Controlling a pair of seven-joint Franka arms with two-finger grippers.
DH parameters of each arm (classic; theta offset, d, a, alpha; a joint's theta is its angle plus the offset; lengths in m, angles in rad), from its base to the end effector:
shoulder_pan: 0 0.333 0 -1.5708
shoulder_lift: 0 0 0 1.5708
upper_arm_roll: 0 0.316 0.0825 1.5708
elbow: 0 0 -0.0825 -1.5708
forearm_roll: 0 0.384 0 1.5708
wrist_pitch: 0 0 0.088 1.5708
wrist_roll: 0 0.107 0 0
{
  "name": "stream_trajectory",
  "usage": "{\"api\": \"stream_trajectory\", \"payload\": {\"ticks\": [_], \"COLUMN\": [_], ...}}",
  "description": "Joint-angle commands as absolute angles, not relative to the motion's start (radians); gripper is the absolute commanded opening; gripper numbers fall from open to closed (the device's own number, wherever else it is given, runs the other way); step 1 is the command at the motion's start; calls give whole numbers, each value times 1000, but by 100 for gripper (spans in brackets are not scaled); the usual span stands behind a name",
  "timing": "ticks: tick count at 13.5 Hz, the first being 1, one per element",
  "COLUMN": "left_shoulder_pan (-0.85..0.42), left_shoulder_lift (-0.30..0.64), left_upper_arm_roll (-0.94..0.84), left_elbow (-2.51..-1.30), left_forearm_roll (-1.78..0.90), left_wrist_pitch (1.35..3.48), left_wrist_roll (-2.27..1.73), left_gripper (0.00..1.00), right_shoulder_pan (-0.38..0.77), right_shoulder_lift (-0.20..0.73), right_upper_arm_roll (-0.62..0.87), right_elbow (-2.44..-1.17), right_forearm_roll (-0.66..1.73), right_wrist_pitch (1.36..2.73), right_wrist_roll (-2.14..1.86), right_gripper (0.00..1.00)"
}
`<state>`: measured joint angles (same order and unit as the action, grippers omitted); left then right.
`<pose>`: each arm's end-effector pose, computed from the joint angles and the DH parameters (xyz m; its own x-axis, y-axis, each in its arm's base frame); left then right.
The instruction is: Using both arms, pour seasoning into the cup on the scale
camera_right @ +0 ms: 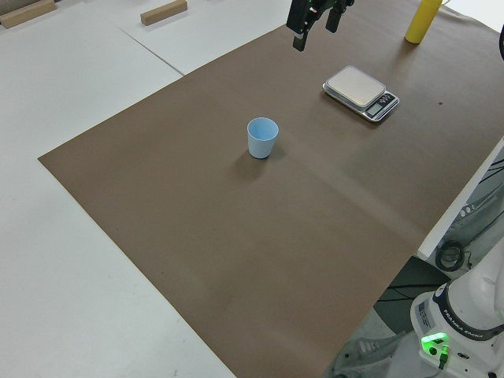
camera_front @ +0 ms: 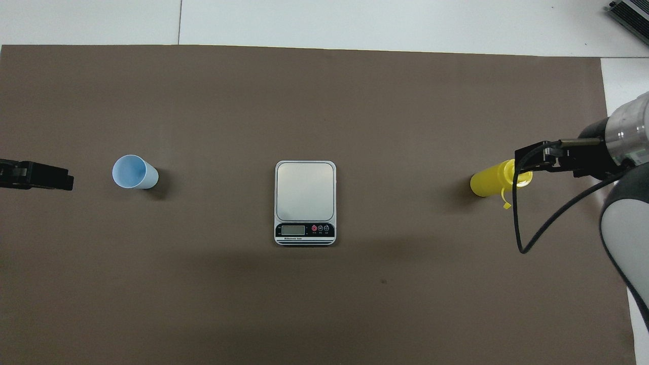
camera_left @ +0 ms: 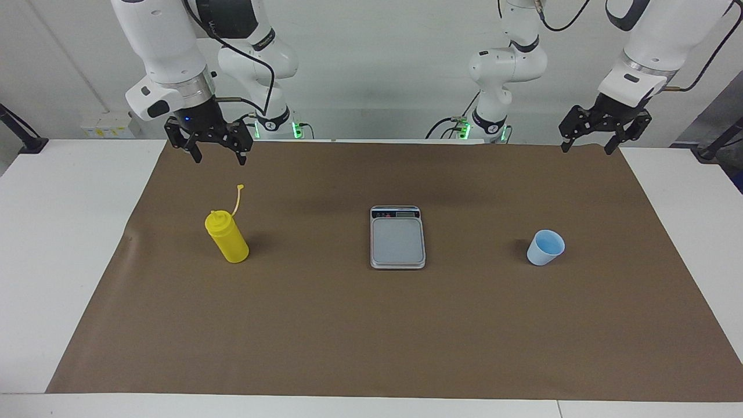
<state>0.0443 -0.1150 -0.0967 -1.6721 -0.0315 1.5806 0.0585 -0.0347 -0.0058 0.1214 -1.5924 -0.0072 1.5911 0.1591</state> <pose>0.5181 -0.0336 0.6389 0.9936 -0.1100 0.0241 -0.1104 -0.9937 0.0190 0.5524 0.0475 0.6193 0.9974 -0.0722 0.0057 -0.0722 -0.9974 0.0071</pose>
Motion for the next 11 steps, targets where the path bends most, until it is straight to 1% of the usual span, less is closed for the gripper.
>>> {"api": "stream_trajectory", "payload": {"ticks": [1,11], "left_shoulder_pan": [28,40], "left_shoulder_lift": [-143,-135], "left_upper_arm_roll": [-87,-87], "left_elbow": [-1703,-1707], "left_forearm_roll": [-14,-26], "left_wrist_pitch": [1589,1603], "left_wrist_roll": [40,41], "left_gripper": [100,100], "right_shoulder_pan": [-46,-46], "right_shoulder_lift": [-28,-28], "right_upper_arm_roll": [127,127], "right_elbow": [-1618,-1618], "right_forearm_roll": [-6,-6], "right_wrist_pitch": [1605,1605], "right_wrist_roll": [166,166], "right_gripper": [100,100]}}
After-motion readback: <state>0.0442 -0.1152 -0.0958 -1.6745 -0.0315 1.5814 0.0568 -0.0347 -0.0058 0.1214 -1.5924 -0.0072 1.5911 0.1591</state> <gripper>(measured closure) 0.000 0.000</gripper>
